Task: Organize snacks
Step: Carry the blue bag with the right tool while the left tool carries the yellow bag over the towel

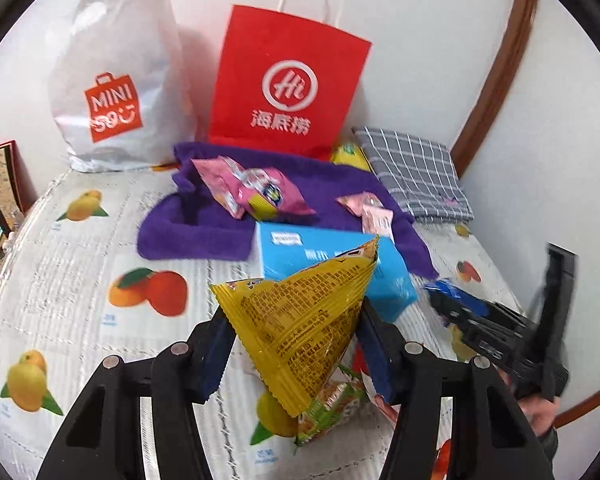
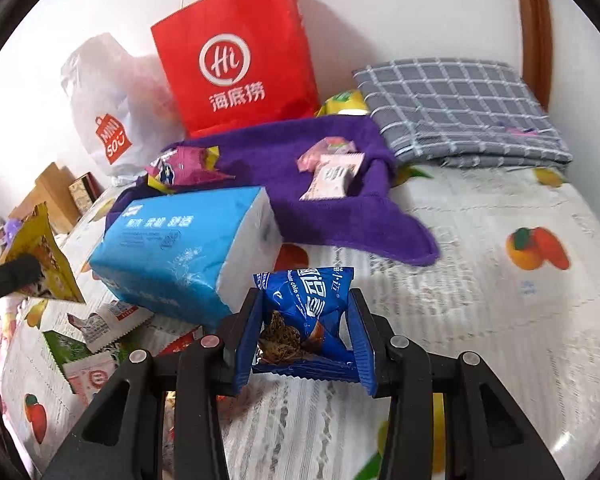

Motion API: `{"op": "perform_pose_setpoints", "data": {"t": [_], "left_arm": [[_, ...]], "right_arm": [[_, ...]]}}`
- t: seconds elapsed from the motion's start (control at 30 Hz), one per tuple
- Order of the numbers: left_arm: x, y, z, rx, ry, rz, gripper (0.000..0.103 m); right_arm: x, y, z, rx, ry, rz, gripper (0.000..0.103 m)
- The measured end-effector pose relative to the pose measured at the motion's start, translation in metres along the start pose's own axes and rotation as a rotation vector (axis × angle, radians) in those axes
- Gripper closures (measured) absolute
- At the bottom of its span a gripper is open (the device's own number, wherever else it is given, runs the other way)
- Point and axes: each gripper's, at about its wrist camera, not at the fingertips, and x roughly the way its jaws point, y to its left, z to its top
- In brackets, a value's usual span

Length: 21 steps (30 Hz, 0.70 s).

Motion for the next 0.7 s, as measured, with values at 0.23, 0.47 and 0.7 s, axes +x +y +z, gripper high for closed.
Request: {"op": "perform_pose_setpoints", "data": {"t": [0.23, 0.47, 0.7], "left_arm": [[0.0, 0.009, 0.018, -0.036, 0.001, -0.037, 0.047], [-0.002, 0.006, 0.034, -0.029, -0.008, -0.059, 0.047], [0.002, 0.01, 0.048, -0.01, -0.01, -0.052, 0.047]], "right_arm": [[-0.051, 0.022, 0.024, -0.04, -0.092, -0.007, 0.061], [-0.078, 0.044, 0.05, 0.01, -0.117, -0.005, 0.061], [-0.087, 0.072, 0.077, -0.025, -0.149, 0.005, 0.061]]}}
